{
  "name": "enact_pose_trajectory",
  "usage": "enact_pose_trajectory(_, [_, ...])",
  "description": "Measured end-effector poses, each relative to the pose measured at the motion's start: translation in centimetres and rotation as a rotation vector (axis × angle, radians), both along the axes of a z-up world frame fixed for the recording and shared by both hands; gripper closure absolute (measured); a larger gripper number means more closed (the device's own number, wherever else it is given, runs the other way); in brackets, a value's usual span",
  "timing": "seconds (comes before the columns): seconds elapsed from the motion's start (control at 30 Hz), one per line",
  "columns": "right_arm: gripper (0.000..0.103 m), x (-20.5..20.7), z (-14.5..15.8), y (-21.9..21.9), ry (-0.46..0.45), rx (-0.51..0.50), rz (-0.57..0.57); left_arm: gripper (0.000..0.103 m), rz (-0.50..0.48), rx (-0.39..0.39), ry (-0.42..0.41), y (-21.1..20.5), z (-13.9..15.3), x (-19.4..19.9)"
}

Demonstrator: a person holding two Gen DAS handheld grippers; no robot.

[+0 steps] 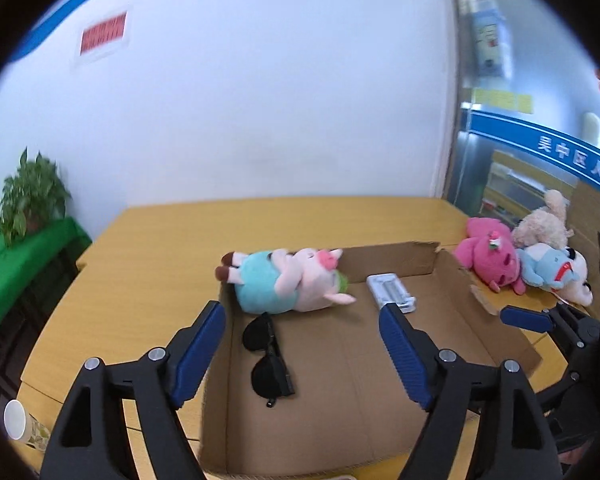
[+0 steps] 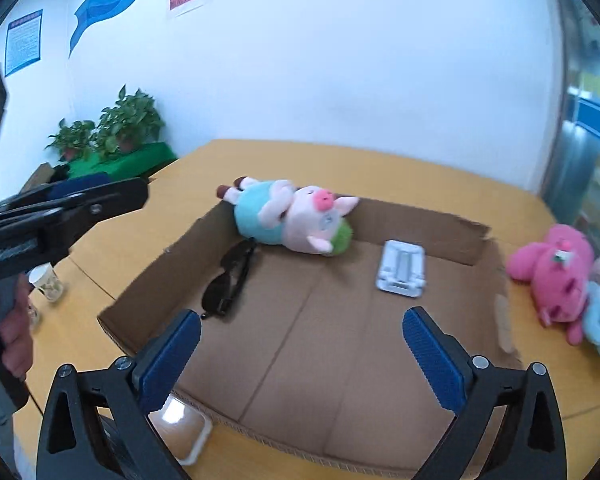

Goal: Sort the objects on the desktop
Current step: 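Lower the sunglasses into the box and open both grippers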

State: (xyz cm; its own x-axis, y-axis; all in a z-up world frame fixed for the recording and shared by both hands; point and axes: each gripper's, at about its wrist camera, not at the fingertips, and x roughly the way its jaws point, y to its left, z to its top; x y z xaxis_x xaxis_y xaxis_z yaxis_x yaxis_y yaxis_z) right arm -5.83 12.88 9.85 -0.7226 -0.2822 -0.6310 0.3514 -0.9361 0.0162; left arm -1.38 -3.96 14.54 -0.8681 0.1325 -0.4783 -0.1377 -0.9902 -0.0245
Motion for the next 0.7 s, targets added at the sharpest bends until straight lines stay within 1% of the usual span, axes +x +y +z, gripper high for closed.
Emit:
enact_pose_trajectory(0.07, [0.0, 1.9, -0.1, 0.7, 0.029, 0.01, -0.037, 0.024, -0.013, 0.007, 0.011, 1.2, 0.1, 1.4])
enact_pose_trajectory(0.2, [0.0, 4.2, 0.0, 2.4, 0.054, 0.028, -0.081, 0.024, -0.039, 0.036, 0.009, 2.8, -0.1, 3.2])
enact_pose_trajectory(0.33, [0.0, 6.3, 0.9, 3.6, 0.097, 0.048, -0.114, 0.024, -0.038, 0.07, -0.006, 3.6, -0.3, 4.5])
enact_pose_trajectory(0.4, [0.0, 7.0, 1.1, 4.0, 0.108, 0.044, -0.121, 0.024, -0.04, 0.077, -0.017, 3.9, -0.6, 5.0])
enact_pose_trajectory(0.53, [0.0, 8.1, 1.6, 4.6, 0.12, 0.05, -0.13, 0.024, -0.037, 0.064, -0.024, 4.4, -1.2, 6.1])
enact_pose_trajectory(0.7, [0.0, 9.1, 1.6, 4.6, 0.138, 0.045, -0.123, 0.024, -0.037, 0.087, -0.042, 4.0, -1.6, 6.7])
